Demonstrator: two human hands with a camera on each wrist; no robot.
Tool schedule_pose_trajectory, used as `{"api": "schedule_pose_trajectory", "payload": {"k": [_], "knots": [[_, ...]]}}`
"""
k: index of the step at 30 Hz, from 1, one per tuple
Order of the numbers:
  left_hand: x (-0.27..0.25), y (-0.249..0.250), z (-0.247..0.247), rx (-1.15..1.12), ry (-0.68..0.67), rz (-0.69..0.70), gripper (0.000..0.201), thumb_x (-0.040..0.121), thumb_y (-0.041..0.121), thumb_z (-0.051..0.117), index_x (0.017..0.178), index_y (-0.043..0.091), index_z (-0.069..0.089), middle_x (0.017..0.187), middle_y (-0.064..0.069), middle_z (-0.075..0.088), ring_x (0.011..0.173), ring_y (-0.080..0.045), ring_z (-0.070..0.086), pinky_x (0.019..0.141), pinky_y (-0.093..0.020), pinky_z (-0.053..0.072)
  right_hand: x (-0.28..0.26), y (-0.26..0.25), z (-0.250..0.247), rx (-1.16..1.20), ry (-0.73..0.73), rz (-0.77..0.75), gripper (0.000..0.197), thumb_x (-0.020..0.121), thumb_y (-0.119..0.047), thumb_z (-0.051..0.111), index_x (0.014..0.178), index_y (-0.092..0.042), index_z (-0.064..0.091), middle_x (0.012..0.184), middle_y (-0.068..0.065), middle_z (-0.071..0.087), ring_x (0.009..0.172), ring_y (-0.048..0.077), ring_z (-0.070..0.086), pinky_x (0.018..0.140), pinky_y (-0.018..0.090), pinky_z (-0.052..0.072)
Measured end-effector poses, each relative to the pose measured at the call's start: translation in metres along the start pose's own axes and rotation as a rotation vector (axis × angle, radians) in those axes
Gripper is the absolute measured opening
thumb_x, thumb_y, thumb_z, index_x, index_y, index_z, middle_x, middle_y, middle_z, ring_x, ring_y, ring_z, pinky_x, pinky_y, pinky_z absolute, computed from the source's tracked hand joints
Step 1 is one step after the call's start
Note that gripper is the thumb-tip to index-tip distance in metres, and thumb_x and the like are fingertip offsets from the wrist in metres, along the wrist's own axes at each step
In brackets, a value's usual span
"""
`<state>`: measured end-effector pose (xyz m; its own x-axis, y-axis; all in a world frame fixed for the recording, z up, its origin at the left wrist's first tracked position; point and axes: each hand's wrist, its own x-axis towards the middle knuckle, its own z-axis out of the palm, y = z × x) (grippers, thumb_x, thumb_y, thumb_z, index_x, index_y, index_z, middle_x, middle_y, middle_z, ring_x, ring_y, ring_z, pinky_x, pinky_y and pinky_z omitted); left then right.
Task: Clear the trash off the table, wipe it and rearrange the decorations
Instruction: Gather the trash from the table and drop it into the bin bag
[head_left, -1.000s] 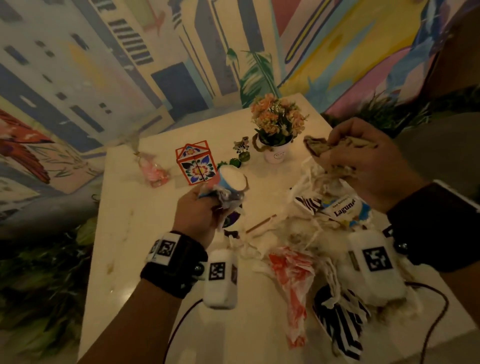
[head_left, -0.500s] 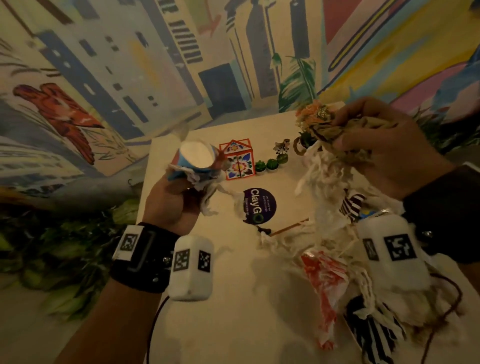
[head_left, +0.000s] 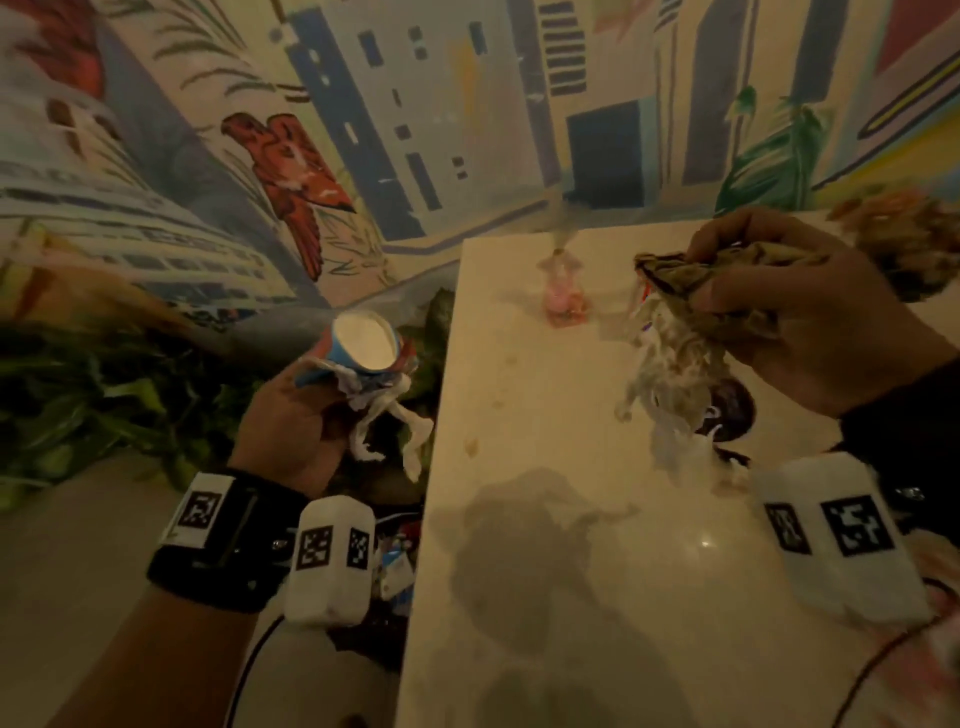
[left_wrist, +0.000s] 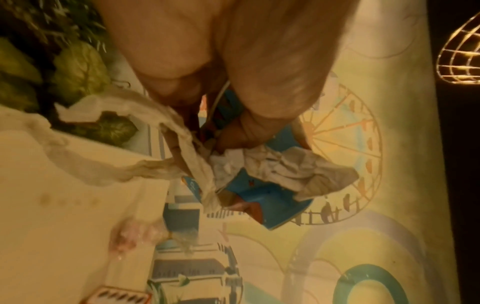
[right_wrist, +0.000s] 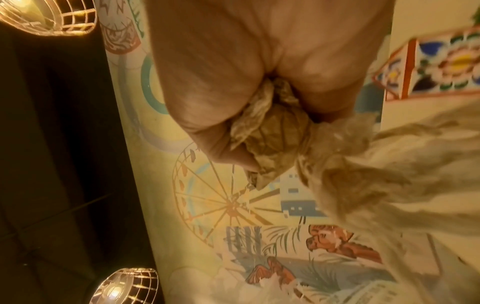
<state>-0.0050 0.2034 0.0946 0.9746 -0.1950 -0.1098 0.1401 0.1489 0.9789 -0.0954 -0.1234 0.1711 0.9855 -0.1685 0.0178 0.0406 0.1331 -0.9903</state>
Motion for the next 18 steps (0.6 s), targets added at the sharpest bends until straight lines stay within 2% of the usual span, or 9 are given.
{"api": "schedule_pose_trajectory", "payload": {"k": [1,3,5,6,8,9,13,15,18], "knots": [[0.003,-0.007,-0.022,0.022,0.016,-0.037,0.035,0.089,0.031,0.060,0.121,0.018,0.062,0.120,-0.013,0.064,0.095,-0.013,0.068,0.091,-0.040,0.054,0.003,0.005,0.022,0.017,-0.009,0.003,0.033,0.079,0.016,0.047,0.078,-0.015,0.056,0.085,0.010,0.064,0.068,0.017,0.066,0.050,0.022,0.051],[0.014,-0.028,-0.064,0.089,0.047,-0.146,0.032,0.100,0.006,0.031,0.127,0.007,0.049,0.134,-0.025,0.050,0.096,-0.008,0.067,0.104,-0.047,0.042,0.010,0.019,0.068,0.050,-0.024,0.017,0.033,0.078,0.017,0.046,0.077,-0.015,0.055,0.083,0.010,0.065,0.066,0.017,0.066,0.049,0.022,0.050],[0.024,-0.051,-0.104,0.168,0.062,-0.236,0.031,0.097,-0.007,0.032,0.107,0.008,0.057,0.126,-0.025,0.055,0.107,-0.027,0.061,0.099,-0.048,0.044,0.018,0.038,0.114,0.065,-0.038,0.045,0.032,0.078,0.017,0.045,0.078,-0.014,0.055,0.082,0.010,0.064,0.062,0.016,0.063,0.047,0.022,0.048],[0.028,-0.058,-0.120,0.167,0.071,-0.270,0.033,0.094,-0.012,0.034,0.105,0.009,0.058,0.116,-0.018,0.062,0.102,-0.028,0.062,0.091,-0.043,0.049,0.023,0.048,0.137,0.072,-0.035,0.063,0.033,0.078,0.017,0.045,0.078,-0.014,0.055,0.082,0.011,0.063,0.061,0.016,0.062,0.047,0.022,0.047],[0.030,-0.075,-0.152,0.103,0.051,-0.341,0.038,0.092,-0.012,0.039,0.112,0.012,0.060,0.098,-0.005,0.071,0.089,-0.020,0.068,0.075,-0.031,0.056,0.031,0.069,0.180,0.101,-0.022,0.111,0.033,0.076,0.017,0.046,0.076,-0.014,0.056,0.080,0.010,0.063,0.061,0.016,0.061,0.046,0.021,0.046],[0.034,-0.084,-0.165,0.080,0.054,-0.396,0.037,0.093,-0.011,0.039,0.111,0.013,0.061,0.098,-0.005,0.072,0.088,-0.021,0.069,0.071,-0.029,0.057,0.034,0.081,0.200,0.122,-0.011,0.140,0.033,0.076,0.017,0.046,0.076,-0.014,0.056,0.078,0.009,0.063,0.060,0.015,0.061,0.046,0.020,0.046],[0.056,-0.122,-0.218,0.033,0.081,-0.590,0.041,0.094,-0.007,0.040,0.128,0.012,0.054,0.127,-0.013,0.058,0.096,-0.028,0.060,0.068,-0.033,0.054,0.050,0.125,0.269,0.208,0.043,0.261,0.025,0.072,0.010,0.052,0.078,-0.014,0.056,0.081,0.011,0.062,0.062,0.017,0.058,0.049,0.021,0.045],[0.066,-0.137,-0.235,0.022,0.080,-0.665,0.044,0.094,-0.006,0.040,0.134,0.010,0.050,0.130,-0.016,0.056,0.102,-0.031,0.058,0.071,-0.034,0.052,0.059,0.147,0.293,0.229,0.088,0.308,0.022,0.070,0.007,0.055,0.078,-0.014,0.057,0.079,0.009,0.062,0.064,0.018,0.058,0.050,0.022,0.045],[0.077,-0.169,-0.260,0.078,0.103,-0.763,0.037,0.094,-0.003,0.045,0.129,0.006,0.053,0.122,-0.016,0.060,0.099,-0.031,0.059,0.069,-0.032,0.054,0.070,0.188,0.317,0.216,0.185,0.386,0.026,0.078,0.010,0.050,0.078,-0.015,0.055,0.072,0.004,0.061,0.060,0.017,0.056,0.048,0.021,0.044]]}}
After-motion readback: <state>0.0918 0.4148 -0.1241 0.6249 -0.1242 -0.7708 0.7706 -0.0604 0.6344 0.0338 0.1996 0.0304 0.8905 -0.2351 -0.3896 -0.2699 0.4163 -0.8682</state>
